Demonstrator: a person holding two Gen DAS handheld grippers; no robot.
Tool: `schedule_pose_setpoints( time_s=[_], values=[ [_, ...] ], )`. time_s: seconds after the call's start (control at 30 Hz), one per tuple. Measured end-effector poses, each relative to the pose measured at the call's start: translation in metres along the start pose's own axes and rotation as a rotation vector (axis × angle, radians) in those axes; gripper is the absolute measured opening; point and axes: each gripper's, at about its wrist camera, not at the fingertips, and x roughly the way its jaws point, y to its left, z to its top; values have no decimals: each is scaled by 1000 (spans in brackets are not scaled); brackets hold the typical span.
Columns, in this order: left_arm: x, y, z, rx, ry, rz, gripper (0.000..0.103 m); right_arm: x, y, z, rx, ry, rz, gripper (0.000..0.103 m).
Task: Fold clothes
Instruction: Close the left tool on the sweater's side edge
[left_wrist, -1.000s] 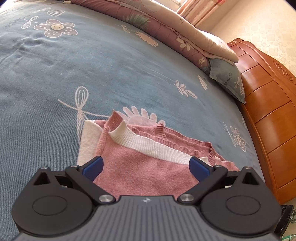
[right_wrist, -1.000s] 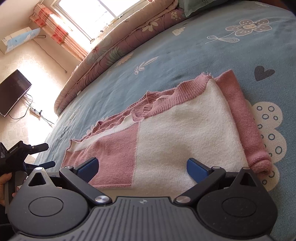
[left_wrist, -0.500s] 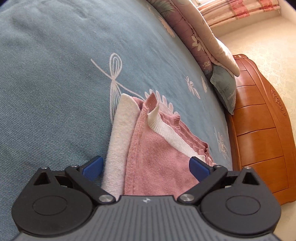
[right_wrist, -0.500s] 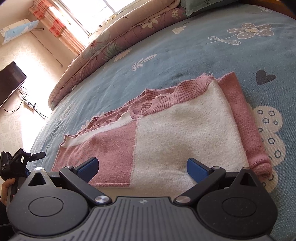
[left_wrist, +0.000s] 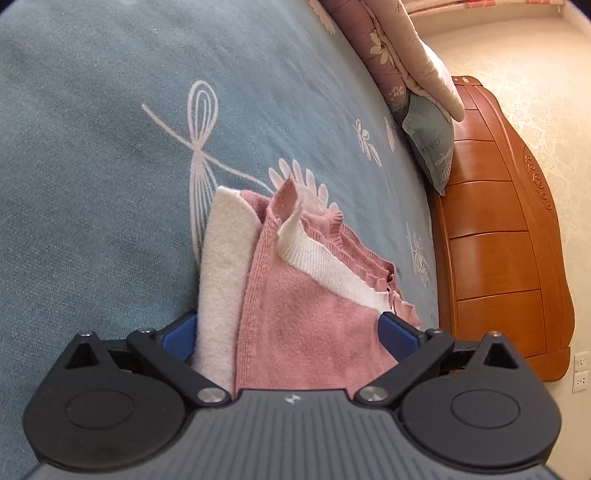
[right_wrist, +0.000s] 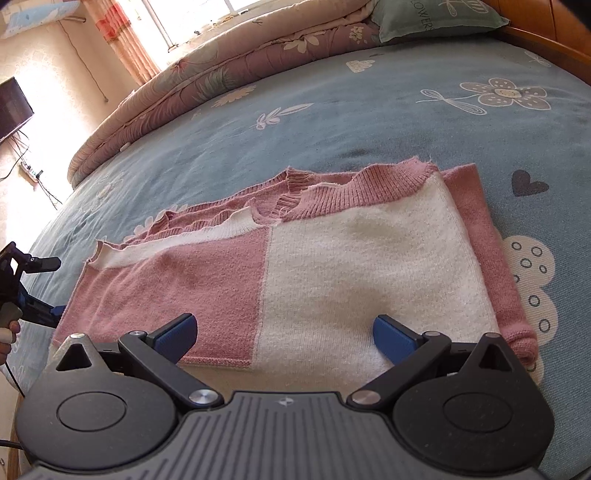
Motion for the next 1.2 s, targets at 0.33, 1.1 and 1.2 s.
schedule_pose_setpoints(
  time_s=[0.33, 1.1, 1.2],
  values=[
    [12, -2, 6, 26, 17, -41, 99, 1, 5, -1, -37, 4, -27, 103],
    [32, -12, 9, 114, 149, -86, 94, 0, 5, -2, -29, -3, -31, 103],
    [25, -5, 7, 104, 136, -69, 75, 0, 4, -2, -31, -5, -22, 103]
  ],
)
